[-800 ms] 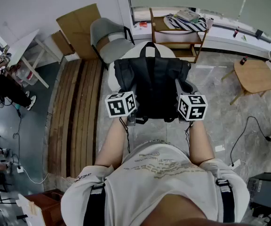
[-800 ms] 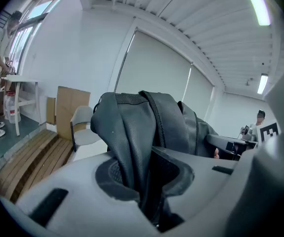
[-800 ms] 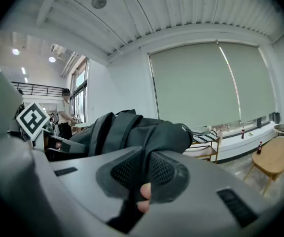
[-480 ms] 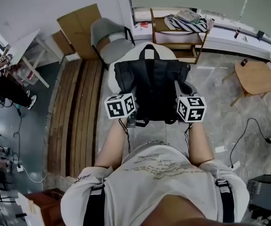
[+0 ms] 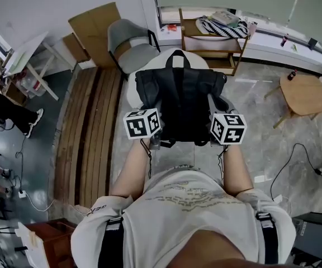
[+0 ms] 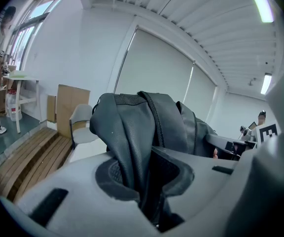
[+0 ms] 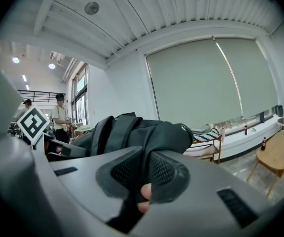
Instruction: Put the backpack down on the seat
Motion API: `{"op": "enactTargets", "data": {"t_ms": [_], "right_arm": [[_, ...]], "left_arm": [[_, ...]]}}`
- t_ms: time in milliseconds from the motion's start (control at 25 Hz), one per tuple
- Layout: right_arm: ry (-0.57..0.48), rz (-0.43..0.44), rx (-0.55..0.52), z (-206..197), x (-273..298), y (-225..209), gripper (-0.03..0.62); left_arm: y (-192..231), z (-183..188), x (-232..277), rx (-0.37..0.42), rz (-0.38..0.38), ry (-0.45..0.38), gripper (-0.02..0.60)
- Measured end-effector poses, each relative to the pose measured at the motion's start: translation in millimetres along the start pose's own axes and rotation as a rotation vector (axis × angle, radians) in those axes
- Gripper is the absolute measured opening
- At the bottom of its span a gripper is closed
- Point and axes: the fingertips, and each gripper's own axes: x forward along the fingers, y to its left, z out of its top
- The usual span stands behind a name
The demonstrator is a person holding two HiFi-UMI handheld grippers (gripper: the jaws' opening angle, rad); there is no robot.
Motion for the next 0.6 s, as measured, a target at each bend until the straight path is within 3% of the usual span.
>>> {"op": "enactTargets", "data": {"t_ms": [600], "right_arm": [[-0.004, 0.011, 0.007, -2, -7, -29, 0.043]], "left_arm": [[-24, -14, 18, -0.024, 0.004, 0.015, 0.072]]}}
